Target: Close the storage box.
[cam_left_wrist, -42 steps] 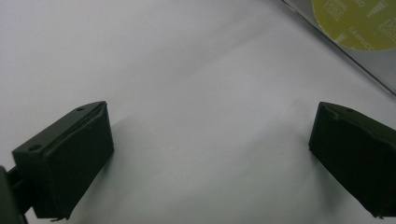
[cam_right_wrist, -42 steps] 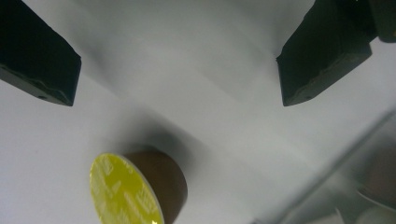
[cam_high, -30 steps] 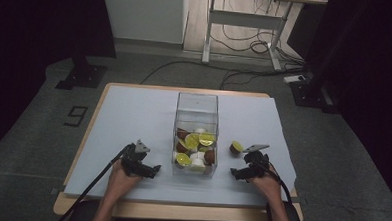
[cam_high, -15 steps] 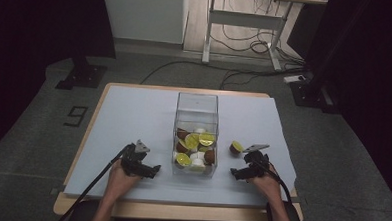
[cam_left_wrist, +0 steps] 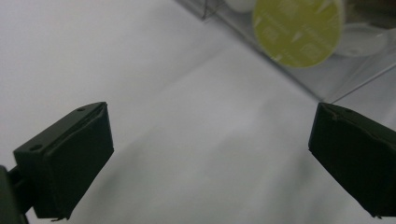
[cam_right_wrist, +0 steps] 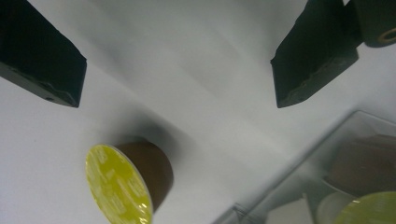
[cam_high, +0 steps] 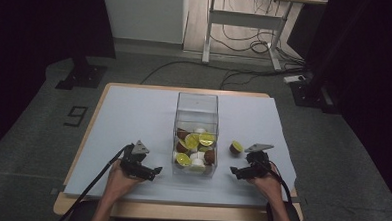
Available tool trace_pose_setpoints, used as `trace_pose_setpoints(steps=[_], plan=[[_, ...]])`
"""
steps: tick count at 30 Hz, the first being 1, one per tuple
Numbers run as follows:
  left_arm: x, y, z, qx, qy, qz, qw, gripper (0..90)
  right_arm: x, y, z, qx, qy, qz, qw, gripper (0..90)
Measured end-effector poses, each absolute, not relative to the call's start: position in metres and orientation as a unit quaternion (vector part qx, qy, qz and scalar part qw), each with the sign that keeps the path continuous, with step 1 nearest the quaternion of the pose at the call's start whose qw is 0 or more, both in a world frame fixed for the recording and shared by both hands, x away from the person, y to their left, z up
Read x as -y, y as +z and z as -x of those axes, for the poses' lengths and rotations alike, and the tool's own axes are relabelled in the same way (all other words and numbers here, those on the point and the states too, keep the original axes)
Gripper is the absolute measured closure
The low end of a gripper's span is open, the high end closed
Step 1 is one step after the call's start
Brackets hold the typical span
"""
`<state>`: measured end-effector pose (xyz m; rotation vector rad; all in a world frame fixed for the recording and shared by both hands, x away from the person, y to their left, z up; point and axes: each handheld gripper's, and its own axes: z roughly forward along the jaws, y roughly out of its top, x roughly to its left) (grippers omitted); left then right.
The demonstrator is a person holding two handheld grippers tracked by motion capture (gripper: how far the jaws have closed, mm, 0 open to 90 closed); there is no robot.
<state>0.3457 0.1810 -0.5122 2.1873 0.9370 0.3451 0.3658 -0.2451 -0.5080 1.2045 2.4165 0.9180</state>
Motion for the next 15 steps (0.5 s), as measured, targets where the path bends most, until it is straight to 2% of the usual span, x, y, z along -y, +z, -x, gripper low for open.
trace_pose_setpoints(steps=[5, 10, 15], plan=[[-0.178, -0.505, -0.338, -0.341, 0.147, -0.847, 0.380, 4.0, 0.241, -0.500, -0.361, -0.841, 0.339, -0.395, 0.151, 7.3], [-0.176, -0.499, -0.332, -0.320, 0.145, -0.849, 0.394, 12.9, 0.239, -0.491, -0.355, -0.833, 0.372, -0.380, 0.151, 13.0], [-0.174, -0.493, -0.328, -0.305, 0.131, -0.848, 0.414, 14.8, 0.237, -0.484, -0.352, -0.828, 0.403, -0.367, 0.133, 14.9]])
